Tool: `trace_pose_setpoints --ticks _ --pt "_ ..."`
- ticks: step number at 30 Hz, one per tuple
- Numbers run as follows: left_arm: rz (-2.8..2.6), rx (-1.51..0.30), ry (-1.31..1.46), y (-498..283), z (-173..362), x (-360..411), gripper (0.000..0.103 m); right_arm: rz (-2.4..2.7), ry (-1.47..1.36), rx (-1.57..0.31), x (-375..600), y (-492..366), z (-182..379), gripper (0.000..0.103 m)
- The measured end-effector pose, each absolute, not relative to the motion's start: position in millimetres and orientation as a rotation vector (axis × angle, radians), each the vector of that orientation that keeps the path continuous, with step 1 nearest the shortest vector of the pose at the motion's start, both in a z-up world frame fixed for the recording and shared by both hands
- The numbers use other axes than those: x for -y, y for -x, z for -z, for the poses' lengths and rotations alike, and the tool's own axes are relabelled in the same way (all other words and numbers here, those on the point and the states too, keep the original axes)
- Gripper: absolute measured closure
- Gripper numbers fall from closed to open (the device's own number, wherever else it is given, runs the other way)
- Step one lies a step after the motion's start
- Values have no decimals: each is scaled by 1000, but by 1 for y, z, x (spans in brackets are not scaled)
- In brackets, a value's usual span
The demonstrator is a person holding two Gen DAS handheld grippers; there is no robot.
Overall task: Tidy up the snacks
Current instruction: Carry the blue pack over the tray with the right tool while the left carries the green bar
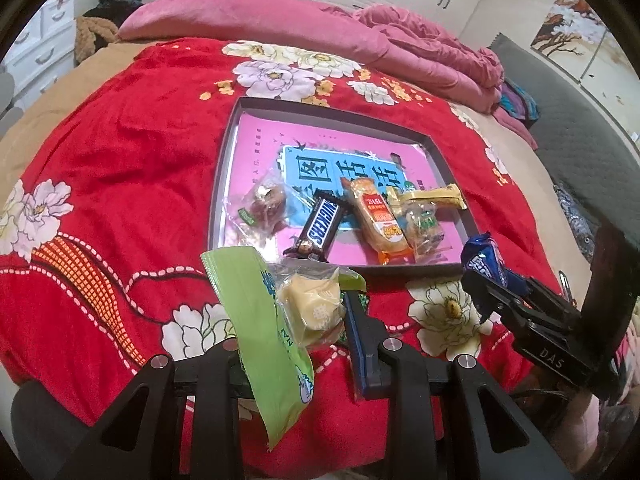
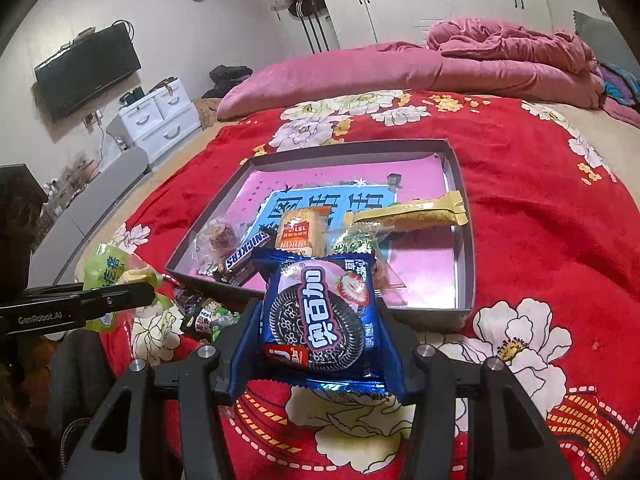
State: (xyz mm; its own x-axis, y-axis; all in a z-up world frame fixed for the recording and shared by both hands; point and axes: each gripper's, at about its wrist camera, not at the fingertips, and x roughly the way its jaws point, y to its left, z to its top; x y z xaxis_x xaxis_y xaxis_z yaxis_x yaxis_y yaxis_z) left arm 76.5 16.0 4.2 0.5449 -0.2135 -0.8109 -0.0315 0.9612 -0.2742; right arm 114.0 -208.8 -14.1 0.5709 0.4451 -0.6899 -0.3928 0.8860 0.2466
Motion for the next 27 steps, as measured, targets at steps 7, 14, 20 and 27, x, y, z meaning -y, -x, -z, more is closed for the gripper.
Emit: trace_pose_setpoints --ticks 7,14,20,27 --pt "101 -998 277 -84 -4 -17 72 -486 -71 -820 210 -115 12 50" --pt "110 -996 283 -91 -6 -14 72 -479 -81 -800 213 -116 7 50" --pt "116 -987 288 -98 -7 -11 72 -475 -90 -779 215 -117 3 50" --pt "106 -995 300 -108 -4 -11 72 -467 -93 -762 216 -119 -1 50"
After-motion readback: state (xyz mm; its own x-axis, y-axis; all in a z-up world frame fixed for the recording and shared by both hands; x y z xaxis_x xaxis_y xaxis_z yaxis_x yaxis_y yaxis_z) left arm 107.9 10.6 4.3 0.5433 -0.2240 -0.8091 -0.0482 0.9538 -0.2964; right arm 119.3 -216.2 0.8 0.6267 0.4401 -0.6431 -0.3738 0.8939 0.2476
